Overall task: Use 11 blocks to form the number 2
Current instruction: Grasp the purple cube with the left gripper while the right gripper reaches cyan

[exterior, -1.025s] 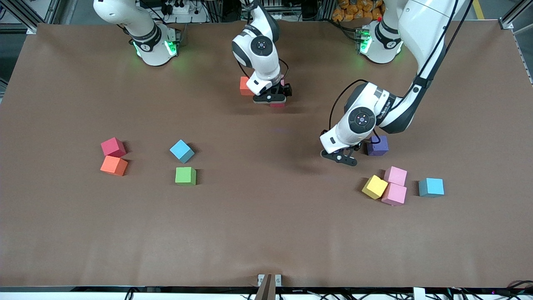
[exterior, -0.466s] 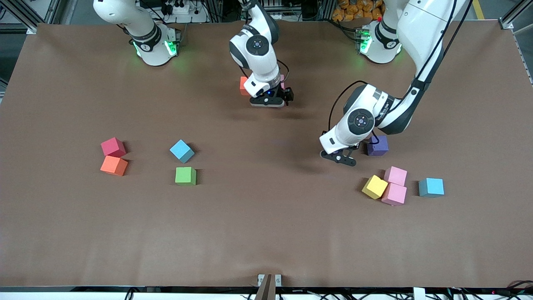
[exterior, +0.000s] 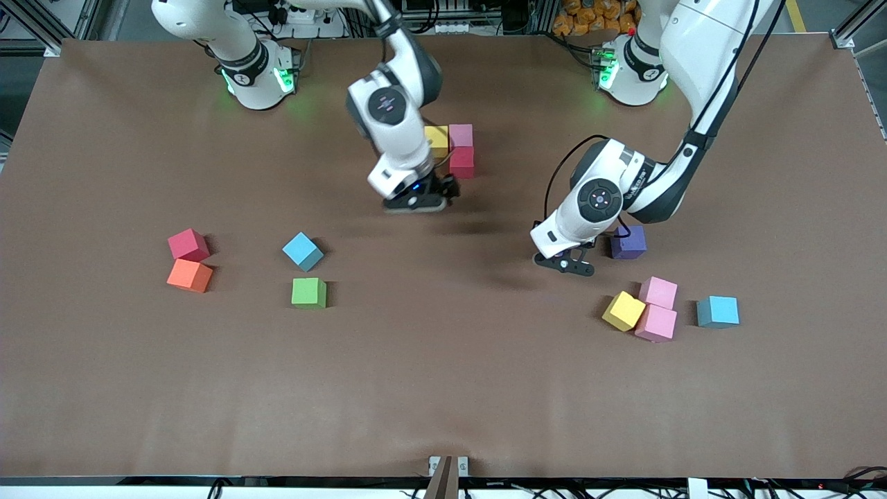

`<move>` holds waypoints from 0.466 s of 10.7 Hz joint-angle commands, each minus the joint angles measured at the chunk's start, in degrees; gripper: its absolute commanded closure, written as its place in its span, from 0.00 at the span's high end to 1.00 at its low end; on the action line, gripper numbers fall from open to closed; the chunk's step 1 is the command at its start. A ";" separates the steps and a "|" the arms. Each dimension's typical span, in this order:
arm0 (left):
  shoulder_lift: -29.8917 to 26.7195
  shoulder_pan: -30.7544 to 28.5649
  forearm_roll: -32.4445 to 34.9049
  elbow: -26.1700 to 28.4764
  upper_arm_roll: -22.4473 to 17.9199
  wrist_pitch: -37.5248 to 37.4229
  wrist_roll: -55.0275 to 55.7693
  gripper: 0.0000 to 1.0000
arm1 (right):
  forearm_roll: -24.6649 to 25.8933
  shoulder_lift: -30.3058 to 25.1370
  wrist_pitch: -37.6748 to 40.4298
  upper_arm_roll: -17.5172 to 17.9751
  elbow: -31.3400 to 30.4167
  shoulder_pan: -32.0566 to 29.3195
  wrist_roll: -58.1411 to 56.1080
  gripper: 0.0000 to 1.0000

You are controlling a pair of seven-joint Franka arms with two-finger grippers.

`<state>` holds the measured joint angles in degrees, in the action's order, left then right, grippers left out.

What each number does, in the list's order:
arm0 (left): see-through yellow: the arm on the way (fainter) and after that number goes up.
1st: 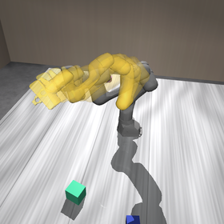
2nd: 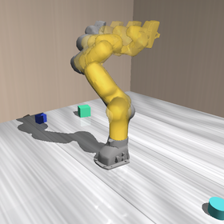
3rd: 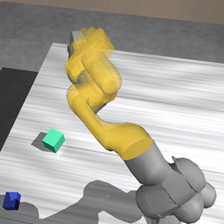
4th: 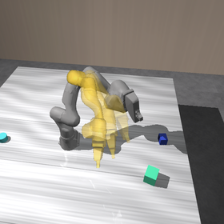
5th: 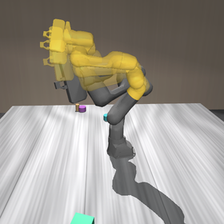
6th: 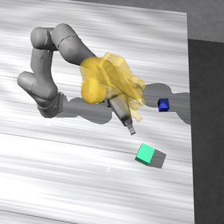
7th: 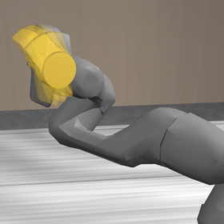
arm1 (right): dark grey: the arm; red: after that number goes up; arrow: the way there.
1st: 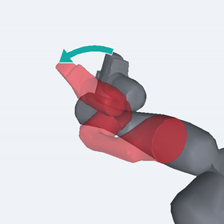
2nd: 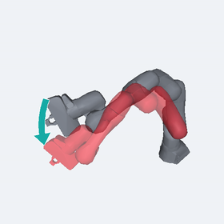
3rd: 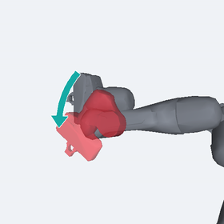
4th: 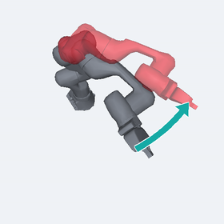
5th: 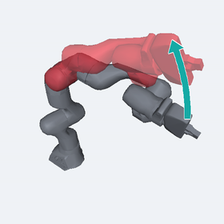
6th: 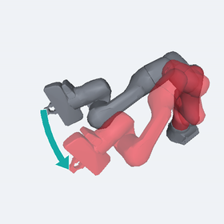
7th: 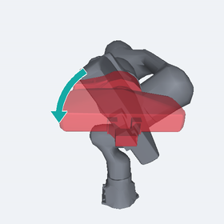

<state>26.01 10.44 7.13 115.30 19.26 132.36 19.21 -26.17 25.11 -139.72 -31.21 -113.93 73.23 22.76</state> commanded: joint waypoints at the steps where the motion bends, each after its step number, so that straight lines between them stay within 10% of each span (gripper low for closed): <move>1: -3.24 2.11 -1.16 0.54 0.07 -1.48 2.58 0.48 | 0.24 -1.55 6.81 -7.16 0.99 -0.10 -12.50 1.00; 5: -3.24 6.58 -4.30 0.28 2.18 -1.75 10.48 0.48 | 0.16 -1.55 11.40 -12.38 -0.15 -4.48 -41.58 1.00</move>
<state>23.92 14.49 5.72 115.25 21.46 131.49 27.33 -26.11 24.23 -129.29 -43.69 -113.18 70.74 -10.05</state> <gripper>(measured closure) 0.493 0.000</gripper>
